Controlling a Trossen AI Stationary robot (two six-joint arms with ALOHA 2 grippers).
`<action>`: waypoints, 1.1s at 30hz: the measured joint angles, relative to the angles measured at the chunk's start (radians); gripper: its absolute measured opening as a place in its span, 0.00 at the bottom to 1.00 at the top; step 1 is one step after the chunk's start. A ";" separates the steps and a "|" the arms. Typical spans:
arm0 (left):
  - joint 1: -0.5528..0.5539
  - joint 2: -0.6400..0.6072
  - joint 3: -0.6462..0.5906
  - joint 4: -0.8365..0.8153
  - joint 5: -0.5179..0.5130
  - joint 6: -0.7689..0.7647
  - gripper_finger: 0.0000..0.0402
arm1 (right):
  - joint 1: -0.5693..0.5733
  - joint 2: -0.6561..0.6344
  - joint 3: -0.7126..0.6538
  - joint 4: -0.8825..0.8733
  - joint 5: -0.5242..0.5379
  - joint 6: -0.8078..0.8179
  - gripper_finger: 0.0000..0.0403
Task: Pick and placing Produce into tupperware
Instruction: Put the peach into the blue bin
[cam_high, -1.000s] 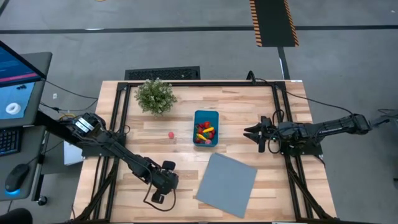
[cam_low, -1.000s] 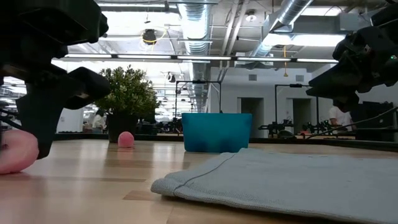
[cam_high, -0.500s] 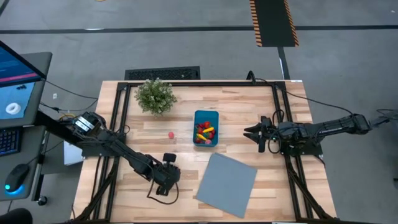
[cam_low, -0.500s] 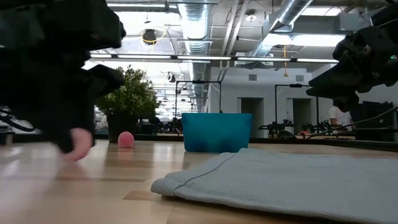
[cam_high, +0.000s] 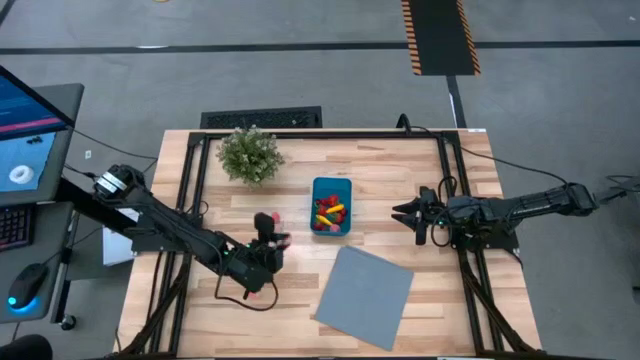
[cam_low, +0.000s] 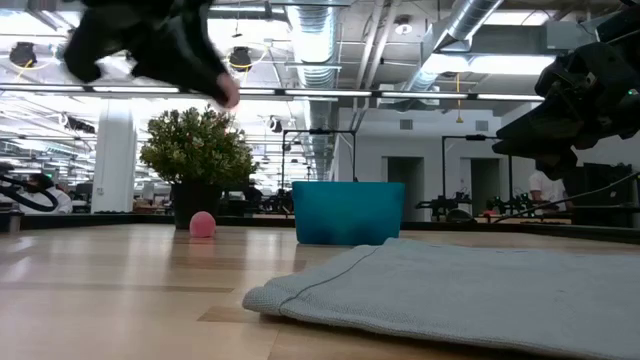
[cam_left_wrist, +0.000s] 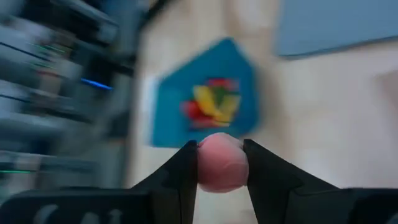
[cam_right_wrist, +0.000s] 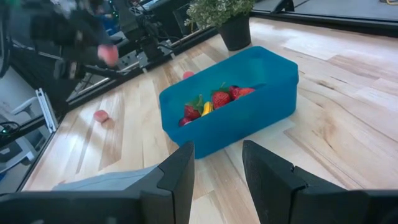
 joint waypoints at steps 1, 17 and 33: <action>0.000 -0.010 0.000 0.006 -0.052 0.047 0.25 | 0.000 0.000 0.000 0.000 0.000 0.000 0.39; 0.067 -0.057 0.000 0.005 -0.516 0.843 0.26 | 0.000 0.000 0.000 0.000 0.000 0.000 0.39; 0.149 -0.057 0.018 0.035 -0.507 0.594 0.25 | 0.000 0.000 0.000 0.000 0.000 0.000 0.39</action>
